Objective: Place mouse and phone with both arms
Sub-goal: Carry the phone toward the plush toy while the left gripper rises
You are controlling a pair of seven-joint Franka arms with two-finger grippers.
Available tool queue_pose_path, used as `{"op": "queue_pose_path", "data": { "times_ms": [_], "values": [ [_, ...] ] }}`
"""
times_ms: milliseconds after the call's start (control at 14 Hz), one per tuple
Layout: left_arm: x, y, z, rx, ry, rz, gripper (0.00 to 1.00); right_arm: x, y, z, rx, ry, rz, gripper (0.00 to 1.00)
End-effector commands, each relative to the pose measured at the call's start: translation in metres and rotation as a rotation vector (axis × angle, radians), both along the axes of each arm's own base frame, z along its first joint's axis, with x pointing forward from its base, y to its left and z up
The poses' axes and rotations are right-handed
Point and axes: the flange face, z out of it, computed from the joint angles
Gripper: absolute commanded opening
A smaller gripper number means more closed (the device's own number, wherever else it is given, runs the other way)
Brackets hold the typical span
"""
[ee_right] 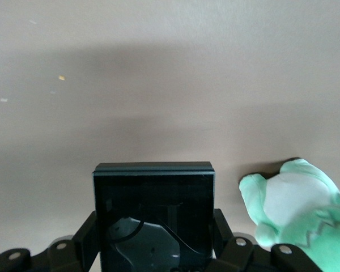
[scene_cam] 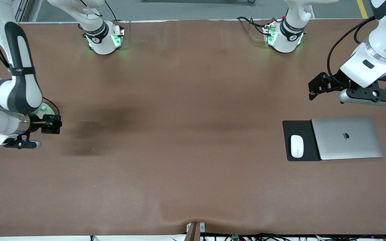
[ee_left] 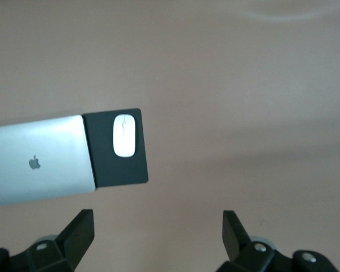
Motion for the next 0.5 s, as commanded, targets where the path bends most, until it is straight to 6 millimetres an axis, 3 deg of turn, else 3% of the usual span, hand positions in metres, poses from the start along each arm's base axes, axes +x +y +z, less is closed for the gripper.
{"op": "queue_pose_path", "data": {
  "times_ms": [0, 143, 429],
  "values": [
    [-0.017, -0.007, -0.003, 0.003, 0.044, 0.006, 1.0, -0.024, -0.007, -0.029, -0.007, -0.006, 0.004, 0.0],
    [-0.016, -0.007, -0.006, 0.007, 0.049, 0.008, 1.0, -0.029, -0.015, -0.036, -0.006, -0.009, -0.003, 0.0],
    [-0.018, -0.003, -0.015, 0.017, 0.054, 0.013, 1.0, -0.062, -0.016, -0.079, -0.001, -0.064, 0.017, 0.0]
  ]
}}
